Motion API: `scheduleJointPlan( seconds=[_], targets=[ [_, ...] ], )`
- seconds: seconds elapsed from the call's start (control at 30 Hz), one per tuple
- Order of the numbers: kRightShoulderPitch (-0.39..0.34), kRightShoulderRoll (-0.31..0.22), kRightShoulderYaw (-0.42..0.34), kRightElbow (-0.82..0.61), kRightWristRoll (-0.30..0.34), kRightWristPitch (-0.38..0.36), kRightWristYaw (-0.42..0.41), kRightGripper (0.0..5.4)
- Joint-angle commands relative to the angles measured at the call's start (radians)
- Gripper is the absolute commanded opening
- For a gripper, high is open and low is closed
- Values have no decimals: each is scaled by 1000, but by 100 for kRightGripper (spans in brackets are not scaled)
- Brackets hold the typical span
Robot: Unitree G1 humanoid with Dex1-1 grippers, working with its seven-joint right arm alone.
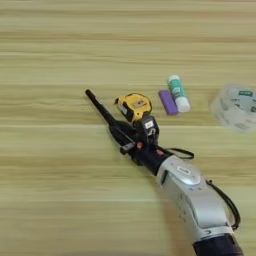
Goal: Move the objects on the table
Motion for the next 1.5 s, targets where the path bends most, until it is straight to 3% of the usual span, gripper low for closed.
scheduleJointPlan(
  seconds=[0.03,0.67,0.93,1.5],
  targets=[
    [-68,5,-8,6,-8,-40,-8,108],
    [-95,11,-5,102,-35,-66,-11,108],
    [-92,12,-2,94,-37,-66,-9,230],
    [-76,17,15,40,-64,-236,5,421]
  ],
)
